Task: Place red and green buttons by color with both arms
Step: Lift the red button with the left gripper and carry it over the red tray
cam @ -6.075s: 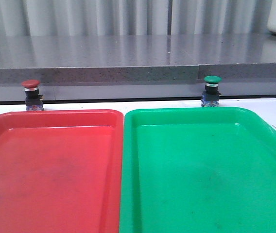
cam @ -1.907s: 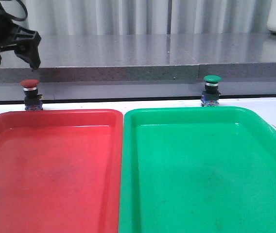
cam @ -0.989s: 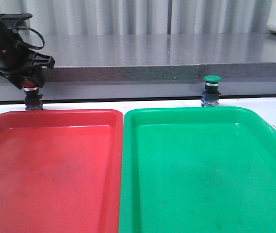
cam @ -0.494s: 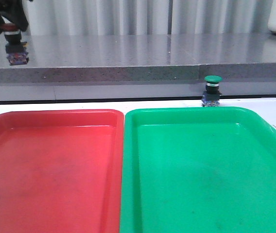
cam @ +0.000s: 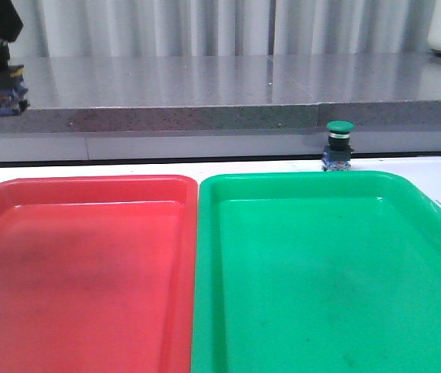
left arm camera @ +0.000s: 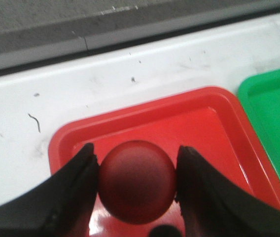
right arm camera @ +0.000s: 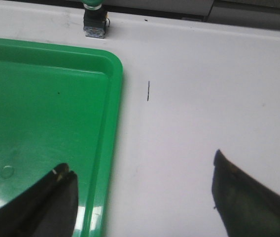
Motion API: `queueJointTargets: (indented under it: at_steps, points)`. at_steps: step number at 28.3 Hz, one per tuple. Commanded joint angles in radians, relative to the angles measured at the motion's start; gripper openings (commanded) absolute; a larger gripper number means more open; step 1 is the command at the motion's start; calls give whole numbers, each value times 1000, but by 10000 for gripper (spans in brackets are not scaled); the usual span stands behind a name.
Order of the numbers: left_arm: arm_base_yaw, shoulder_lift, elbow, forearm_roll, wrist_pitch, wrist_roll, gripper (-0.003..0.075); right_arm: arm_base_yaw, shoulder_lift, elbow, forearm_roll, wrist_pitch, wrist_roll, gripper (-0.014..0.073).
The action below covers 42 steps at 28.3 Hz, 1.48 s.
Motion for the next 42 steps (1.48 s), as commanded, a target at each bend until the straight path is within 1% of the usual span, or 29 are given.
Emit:
queueJointTargets:
  at_steps: [1, 3, 8, 14, 19, 27, 28, 29, 31, 32, 34, 35, 38, 42]
  points:
    - [-63, -61, 69, -13, -85, -1, 239, -7, 0, -35, -10, -64, -11, 579]
    - [-101, -57, 125, -27, -110, -1, 239, -7, 0, -35, -10, -64, -11, 579]
    - [-180, -12, 239, -41, -248, -1, 239, -7, 0, -35, -10, -64, -11, 579]
    - [-190, 90, 261, -43, -346, -1, 239, -7, 0, -35, -10, -64, -11, 579]
    - [-190, 139, 261, -43, -368, -1, 239, -7, 0, -35, -10, -64, -11, 579]
    - [-190, 141, 261, -43, -364, -1, 251, -7, 0, -35, -10, -64, -11, 579]
    - [-190, 141, 261, -43, -364, -1, 270, -7, 0, -35, -10, -64, -11, 579]
    - [-190, 141, 261, -43, -364, -1, 313, -7, 0, -35, -10, -64, -11, 579]
    - [-190, 141, 261, -43, -364, -1, 407, -7, 0, -35, -10, -64, -11, 579]
    - [-190, 141, 261, -43, -364, -1, 475, -7, 0, -35, -10, -64, -11, 579]
    - [-190, 139, 253, -43, -357, -1, 557, -7, 0, -35, -10, -64, -11, 579]
    - [-190, 135, 245, -43, -343, -1, 575, -7, 0, -35, -10, -64, -11, 579]
    - [-190, 83, 200, -18, -251, -1, 575, -7, 0, -35, -10, -64, -11, 579]
    - [-190, -69, 176, -18, -205, -1, 575, -7, 0, -35, -10, -64, -11, 579]
